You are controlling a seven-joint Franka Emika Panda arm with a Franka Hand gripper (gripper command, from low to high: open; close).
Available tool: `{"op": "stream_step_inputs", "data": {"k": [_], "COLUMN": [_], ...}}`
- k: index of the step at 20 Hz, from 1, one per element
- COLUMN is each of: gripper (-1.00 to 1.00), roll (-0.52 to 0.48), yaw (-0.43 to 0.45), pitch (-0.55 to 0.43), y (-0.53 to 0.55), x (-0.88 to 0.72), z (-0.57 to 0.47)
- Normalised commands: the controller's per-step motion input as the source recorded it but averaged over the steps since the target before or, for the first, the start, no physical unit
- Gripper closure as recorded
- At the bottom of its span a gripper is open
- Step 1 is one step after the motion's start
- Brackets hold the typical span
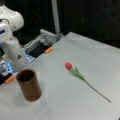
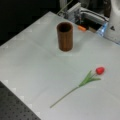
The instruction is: Flower insertion into a vase
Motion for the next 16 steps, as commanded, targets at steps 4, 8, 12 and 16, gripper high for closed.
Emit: {"op": "stream_step_inputs", "data": {"k": [4, 8, 12, 16], "gripper": [1.0, 1.0, 1.0, 1.0], "roll": [-0.09, -0.039, 0.035, 0.036], "yaw": [0.135, 0.109, 0.031, -0.018], "pitch": [0.557, 0.669, 0.687, 0.657], "y": [-0.15, -0.24, -0.23, -0.21], "x": [0.08, 0.25, 0.41, 0.44], "z": [0.18, 0.26, 0.23, 0.14]}}
